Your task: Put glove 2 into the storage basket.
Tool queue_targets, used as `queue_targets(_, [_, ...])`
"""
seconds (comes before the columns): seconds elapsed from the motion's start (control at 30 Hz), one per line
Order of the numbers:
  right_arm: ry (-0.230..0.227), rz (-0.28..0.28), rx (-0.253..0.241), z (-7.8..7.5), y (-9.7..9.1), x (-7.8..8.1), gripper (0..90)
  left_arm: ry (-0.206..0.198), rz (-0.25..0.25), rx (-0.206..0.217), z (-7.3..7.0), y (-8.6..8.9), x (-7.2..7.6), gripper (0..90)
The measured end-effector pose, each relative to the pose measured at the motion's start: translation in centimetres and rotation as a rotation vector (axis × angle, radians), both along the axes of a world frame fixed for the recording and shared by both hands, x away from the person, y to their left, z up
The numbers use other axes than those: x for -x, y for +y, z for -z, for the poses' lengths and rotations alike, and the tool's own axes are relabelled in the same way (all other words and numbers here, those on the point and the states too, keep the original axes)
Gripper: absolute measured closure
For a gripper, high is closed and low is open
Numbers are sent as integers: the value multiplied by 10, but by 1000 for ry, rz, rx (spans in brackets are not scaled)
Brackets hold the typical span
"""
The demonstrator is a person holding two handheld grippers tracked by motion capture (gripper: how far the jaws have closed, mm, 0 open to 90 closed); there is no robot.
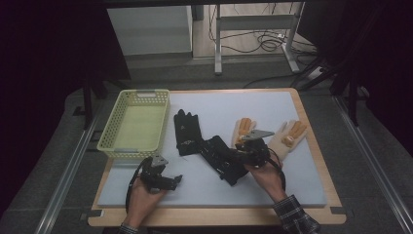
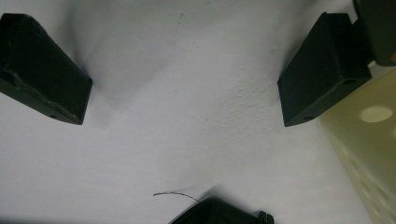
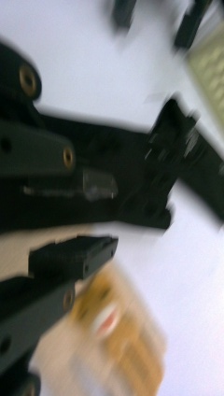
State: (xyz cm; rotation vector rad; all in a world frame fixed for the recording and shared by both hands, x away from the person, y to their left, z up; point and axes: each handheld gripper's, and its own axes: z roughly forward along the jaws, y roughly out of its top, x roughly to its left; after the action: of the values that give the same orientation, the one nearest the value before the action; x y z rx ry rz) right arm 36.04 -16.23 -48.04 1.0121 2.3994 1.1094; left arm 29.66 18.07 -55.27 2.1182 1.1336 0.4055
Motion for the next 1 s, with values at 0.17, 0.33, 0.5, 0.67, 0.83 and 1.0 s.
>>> queue_targets(0.17, [36,12,37,20,-20,-2,798,1,-1,2,0,0,0,31])
queue_targets(0.33, [55,-29,39,34,-22,10,804,1,-2,1,0,0,0,30])
queue_targets(0.5, [102,-99,-14,38,-14,32,804,0,-1,1,0,0,0,31])
queue_targets(0.67, [110,-156,-29,38,-5,47,795,1,-2,2,0,0,0,31])
queue_targets(0.83, [29,-49,18,27,-22,34,830,1,-1,1,0,0,0,31])
queue_targets(1.0, [51,4,51,38,-36,24,850,1,-1,2,0,0,0,31])
